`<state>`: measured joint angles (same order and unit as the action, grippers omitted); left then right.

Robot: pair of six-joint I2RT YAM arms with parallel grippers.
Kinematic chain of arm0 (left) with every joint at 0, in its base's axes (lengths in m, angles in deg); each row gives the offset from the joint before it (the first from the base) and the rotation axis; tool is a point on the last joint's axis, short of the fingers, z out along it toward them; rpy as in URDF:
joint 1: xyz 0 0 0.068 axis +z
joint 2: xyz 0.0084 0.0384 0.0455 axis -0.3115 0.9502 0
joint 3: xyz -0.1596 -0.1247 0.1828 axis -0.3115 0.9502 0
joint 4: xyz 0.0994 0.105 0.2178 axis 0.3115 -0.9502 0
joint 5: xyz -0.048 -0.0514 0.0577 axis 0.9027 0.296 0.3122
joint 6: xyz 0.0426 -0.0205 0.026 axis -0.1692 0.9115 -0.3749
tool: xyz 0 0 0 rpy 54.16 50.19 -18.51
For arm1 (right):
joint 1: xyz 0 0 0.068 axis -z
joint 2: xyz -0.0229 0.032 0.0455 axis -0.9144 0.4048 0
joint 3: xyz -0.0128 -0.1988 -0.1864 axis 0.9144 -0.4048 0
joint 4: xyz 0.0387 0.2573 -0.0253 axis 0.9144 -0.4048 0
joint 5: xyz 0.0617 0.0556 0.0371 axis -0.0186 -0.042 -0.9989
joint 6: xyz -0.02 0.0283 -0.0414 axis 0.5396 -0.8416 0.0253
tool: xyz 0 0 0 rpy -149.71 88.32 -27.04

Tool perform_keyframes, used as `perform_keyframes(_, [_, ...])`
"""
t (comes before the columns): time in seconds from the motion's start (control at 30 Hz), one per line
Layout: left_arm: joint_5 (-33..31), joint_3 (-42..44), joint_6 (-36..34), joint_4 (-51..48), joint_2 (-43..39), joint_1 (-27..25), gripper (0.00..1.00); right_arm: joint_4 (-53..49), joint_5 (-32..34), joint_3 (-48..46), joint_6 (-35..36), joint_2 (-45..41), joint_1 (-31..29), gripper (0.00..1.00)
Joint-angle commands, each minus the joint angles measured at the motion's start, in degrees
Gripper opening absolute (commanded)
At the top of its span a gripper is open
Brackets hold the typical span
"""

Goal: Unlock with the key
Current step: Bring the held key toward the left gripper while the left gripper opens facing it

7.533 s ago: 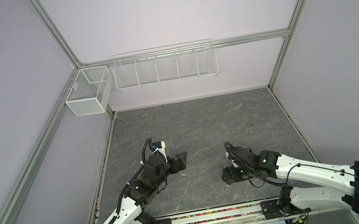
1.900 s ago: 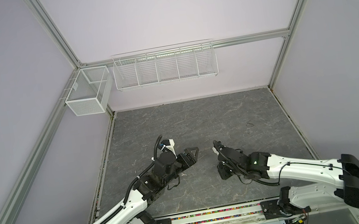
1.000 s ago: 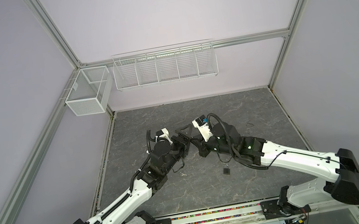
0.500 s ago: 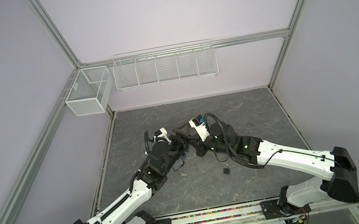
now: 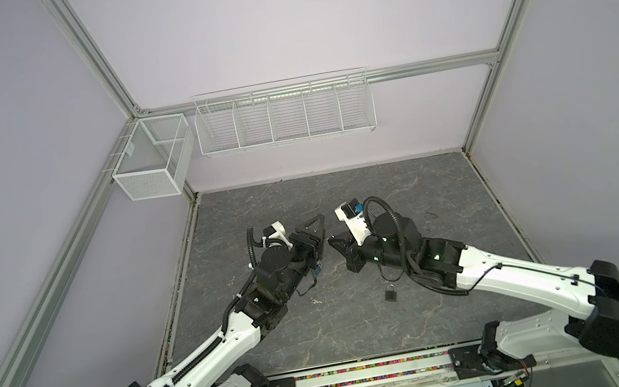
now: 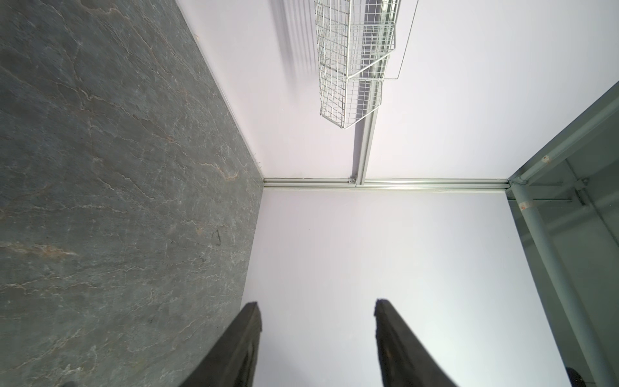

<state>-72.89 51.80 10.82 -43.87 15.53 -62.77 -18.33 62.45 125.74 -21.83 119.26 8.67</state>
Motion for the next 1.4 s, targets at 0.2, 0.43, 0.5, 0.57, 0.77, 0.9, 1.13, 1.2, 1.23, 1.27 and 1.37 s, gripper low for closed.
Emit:
perform_keyframes(0.2, [-0.77, 0.73, 0.47, 1.71, 0.32, 0.32, 0.33, 1.48, 1.33, -1.4, 1.3, -1.18, 0.33, 0.06])
perform_keyframes(0.43, [-0.68, 0.87, 0.38, 1.4, 0.49, 0.5, 0.2, 0.93, 2.32, -1.36, 2.0, -1.64, 0.42, 0.06])
perform_keyframes(0.5, [-0.65, 0.88, 0.3, 1.4, 0.59, 0.59, 0.18, 0.9, 2.8, -1.53, 2.09, -1.91, 0.48, 0.06])
perform_keyframes(0.57, [-0.61, 0.87, 0.21, 1.37, 0.68, 0.68, 0.14, 0.86, 3.29, -1.77, 2.28, -2.31, 0.49, 0.06])
perform_keyframes(0.77, [0.11, 0.43, 0.12, 1.58, 1.4, 0.83, 0.03, 0.79, 3.25, -1.76, 2.54, -2.28, 0.48, 0.06])
perform_keyframes(0.9, [0.24, 0.26, -0.12, 1.76, 1.7, 0.85, 0.0, 0.52, 3.2, -1.71, 2.63, -2.18, 0.5, 0.06])
perform_keyframes(1.13, [1.22, -2.2, -4.68, -0.33, 2.22, 1.44, 0.0, -1.86, 2.61, -1.4, 2.08, -3.45, 1.2, 0.23])
perform_keyframes(1.2, [3.54, -4.02, -8.56, -0.66, 2.98, 2.43, 0.0, -3.21, 1.07, -1.51, 1.05, -4.38, 2.12, 0.32])
perform_keyframes(1.23, [5.31, -5.19, -10.55, -1.16, 3.43, 3.09, 0.0, -3.72, -0.11, -1.66, 0.55, -4.91, 2.82, 0.35])
perform_keyframes(1.27, [7.7, -6.38, -12.95, -1.09, 4.19, 3.99, 0.0, -4.52, -2.04, -1.74, -0.52, -5.71, 3.93, 0.4])
perform_keyframes(1.37, [14.4, -9.47, -20.12, -0.9, 6.55, 6.08, 0.0, -5.64, -9.83, -2.38, -3.57, -8.07, 7.73, 0.46])
